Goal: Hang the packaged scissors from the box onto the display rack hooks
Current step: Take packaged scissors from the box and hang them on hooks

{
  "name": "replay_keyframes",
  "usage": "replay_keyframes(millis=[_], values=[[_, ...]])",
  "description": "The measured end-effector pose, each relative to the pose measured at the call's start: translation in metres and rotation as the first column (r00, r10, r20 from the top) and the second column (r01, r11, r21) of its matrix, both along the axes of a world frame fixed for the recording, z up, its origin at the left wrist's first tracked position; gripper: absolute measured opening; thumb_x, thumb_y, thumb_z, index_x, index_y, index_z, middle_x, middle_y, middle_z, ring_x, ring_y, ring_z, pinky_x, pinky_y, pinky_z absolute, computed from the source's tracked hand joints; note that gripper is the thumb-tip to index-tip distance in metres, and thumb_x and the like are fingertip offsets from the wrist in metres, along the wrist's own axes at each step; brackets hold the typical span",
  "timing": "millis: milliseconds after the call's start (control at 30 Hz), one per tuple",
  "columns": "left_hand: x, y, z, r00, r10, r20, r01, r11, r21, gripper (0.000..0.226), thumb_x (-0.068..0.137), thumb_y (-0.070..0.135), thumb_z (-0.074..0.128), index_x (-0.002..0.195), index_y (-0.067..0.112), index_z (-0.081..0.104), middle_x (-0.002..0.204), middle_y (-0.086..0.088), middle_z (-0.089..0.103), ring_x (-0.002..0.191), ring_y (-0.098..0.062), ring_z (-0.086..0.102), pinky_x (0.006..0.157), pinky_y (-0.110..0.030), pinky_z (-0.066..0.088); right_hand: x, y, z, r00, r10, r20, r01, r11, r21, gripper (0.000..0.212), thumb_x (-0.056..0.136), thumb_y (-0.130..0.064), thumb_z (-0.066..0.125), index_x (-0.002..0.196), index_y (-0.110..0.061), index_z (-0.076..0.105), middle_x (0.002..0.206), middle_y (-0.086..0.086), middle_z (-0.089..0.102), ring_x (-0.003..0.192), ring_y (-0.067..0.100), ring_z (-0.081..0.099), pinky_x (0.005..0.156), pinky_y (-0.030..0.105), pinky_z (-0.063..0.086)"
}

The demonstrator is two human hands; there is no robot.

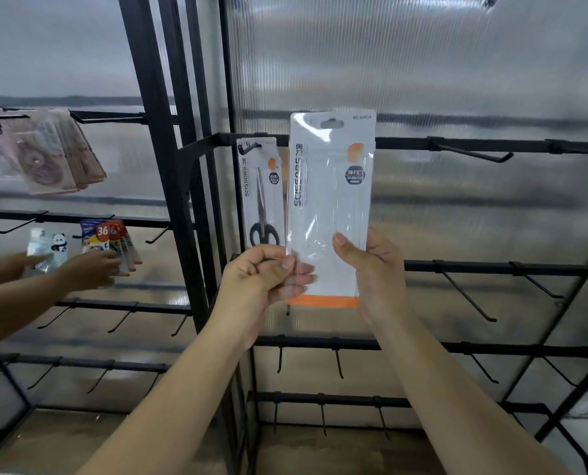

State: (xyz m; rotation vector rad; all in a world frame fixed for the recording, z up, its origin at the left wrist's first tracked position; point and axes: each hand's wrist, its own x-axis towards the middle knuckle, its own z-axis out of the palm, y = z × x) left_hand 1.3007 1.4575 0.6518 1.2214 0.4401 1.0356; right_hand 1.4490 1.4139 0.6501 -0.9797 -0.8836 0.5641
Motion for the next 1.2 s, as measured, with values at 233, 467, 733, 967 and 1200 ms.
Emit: replay_keyframes(millis=[233, 467, 733, 967, 1200], values=[[-0.002, 0.002, -0.002, 0.998, 0.052, 0.02, -0.052, 0.998, -0.019, 0.02, 0.074, 0.006, 0.061, 0.092, 0.0, 0.065, 0.082, -0.013, 0.072, 0.073, -0.023, 0.071, 0.061, -0.026, 0.059, -0.003, 0.0, -0.003, 0.996, 0.059, -0.07, -0.06, 0.998, -0.009, 0.015, 0.078, -0.013, 0.065, 0.093, -0.016, 0.067, 0.088, -0.001, 0.071, 0.084, 0.02, 0.066, 0.072, 0.034, 0.054], [-0.006, 0.005, -0.004, 0.992, 0.122, 0.038, -0.122, 0.993, -0.003, 0.021, 0.07, 0.008, 0.063, 0.09, 0.002, 0.066, 0.08, -0.012, 0.073, 0.071, -0.02, 0.071, 0.06, -0.024, 0.058, -0.007, 0.005, -0.002, 0.995, 0.08, -0.061, -0.081, 0.997, -0.006, 0.027, 0.07, -0.022, 0.07, 0.096, -0.014, 0.066, 0.093, 0.003, 0.071, 0.089, 0.025, 0.065, 0.077, 0.041, 0.052], [-0.011, 0.002, -0.01, 0.957, 0.291, -0.006, -0.289, 0.953, 0.09, 0.014, 0.079, -0.002, 0.061, 0.087, 0.007, 0.067, 0.075, -0.002, 0.072, 0.07, -0.01, 0.068, 0.061, -0.022, 0.057, -0.018, 0.006, -0.005, 0.989, 0.135, -0.061, -0.136, 0.991, -0.005, 0.015, 0.083, -0.011, 0.061, 0.096, -0.018, 0.065, 0.089, -0.005, 0.072, 0.082, 0.014, 0.068, 0.067, 0.028, 0.057], [-0.036, 0.016, -0.025, 0.904, 0.418, -0.087, -0.388, 0.889, 0.242, 0.015, 0.08, 0.0, 0.064, 0.082, 0.014, 0.071, 0.083, 0.001, 0.071, 0.083, -0.014, 0.066, 0.071, -0.026, 0.058, -0.037, 0.019, -0.016, 0.979, 0.188, -0.082, -0.193, 0.98, -0.048, 0.016, 0.084, -0.012, 0.061, 0.098, -0.019, 0.065, 0.093, -0.003, 0.072, 0.087, 0.017, 0.067, 0.073, 0.033, 0.057], [-0.066, 0.029, -0.063, 0.881, 0.432, -0.194, -0.406, 0.9, 0.159, 0.014, 0.08, -0.002, 0.065, 0.077, 0.012, 0.068, 0.068, 0.006, 0.07, 0.068, -0.007, 0.065, 0.065, -0.022, 0.057, -0.067, 0.035, -0.054, 0.975, 0.177, -0.138, -0.2, 0.964, -0.175, 0.018, 0.082, -0.012, 0.066, 0.099, -0.02, 0.065, 0.094, -0.004, 0.071, 0.083, 0.013, 0.068, 0.066, 0.029, 0.056]])
